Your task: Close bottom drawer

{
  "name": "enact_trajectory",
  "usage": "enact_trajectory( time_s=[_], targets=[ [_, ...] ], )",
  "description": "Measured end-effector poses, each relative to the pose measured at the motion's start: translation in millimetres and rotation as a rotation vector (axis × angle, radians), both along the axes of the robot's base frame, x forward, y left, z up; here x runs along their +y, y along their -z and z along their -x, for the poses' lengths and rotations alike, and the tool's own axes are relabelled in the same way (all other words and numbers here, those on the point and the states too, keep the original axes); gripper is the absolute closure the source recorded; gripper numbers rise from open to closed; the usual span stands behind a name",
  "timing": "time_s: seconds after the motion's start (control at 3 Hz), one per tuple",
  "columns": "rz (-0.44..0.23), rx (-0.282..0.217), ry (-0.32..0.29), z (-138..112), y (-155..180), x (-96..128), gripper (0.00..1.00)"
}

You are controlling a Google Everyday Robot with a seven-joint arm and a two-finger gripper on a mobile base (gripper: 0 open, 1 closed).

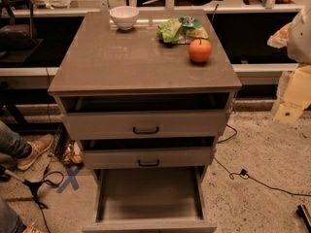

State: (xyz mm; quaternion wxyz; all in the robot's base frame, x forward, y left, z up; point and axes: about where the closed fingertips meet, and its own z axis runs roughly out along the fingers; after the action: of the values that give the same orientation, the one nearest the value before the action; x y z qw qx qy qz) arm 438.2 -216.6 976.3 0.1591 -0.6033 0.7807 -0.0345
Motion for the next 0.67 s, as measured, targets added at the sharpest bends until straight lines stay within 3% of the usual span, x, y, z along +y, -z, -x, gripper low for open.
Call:
enact_trajectory(
  time_s=[0.33,0.67],
  targets=[
    [0.000,0.000,0.000,0,0,0,0.00],
    [-0.092,0.069,0.069,12,37,1,0.00]
  ],
)
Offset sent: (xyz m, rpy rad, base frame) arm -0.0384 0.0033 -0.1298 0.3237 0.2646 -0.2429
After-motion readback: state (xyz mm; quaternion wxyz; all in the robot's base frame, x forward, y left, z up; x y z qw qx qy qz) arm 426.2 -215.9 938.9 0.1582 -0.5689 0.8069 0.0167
